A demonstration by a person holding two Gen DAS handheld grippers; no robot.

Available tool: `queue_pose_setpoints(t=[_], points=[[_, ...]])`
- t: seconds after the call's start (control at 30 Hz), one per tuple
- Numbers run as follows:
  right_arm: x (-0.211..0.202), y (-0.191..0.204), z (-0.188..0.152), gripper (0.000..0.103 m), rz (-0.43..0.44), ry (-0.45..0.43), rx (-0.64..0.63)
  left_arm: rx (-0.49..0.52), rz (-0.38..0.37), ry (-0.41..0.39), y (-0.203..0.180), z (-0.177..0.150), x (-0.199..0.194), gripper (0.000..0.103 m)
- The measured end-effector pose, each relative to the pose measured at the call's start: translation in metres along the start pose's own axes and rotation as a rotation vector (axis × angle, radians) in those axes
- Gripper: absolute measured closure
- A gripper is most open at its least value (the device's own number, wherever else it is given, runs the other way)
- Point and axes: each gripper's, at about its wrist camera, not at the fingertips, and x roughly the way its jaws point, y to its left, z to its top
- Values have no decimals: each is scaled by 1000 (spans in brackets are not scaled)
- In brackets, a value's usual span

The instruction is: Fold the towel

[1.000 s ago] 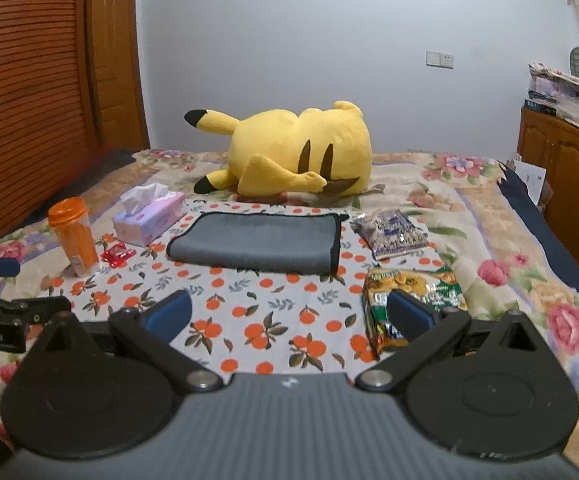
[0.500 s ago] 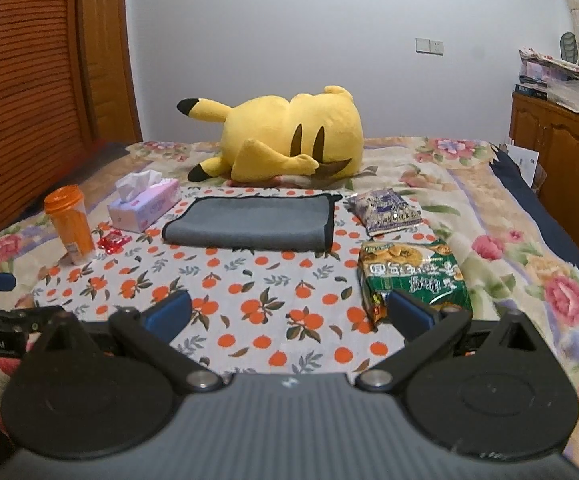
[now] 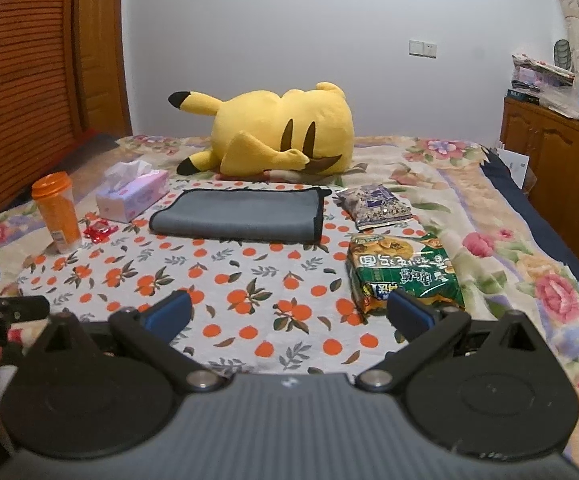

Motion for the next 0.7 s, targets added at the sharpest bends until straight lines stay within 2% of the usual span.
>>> queue_pose_setpoints(t=[0.37,0.7], points=[[2,5,-3,0,-18,10,-33,3,19,-31,0,-1,-6,0],[-5,1,-3,0,-25,-26,-15,9,22,-115,-2,0,-20,0]])
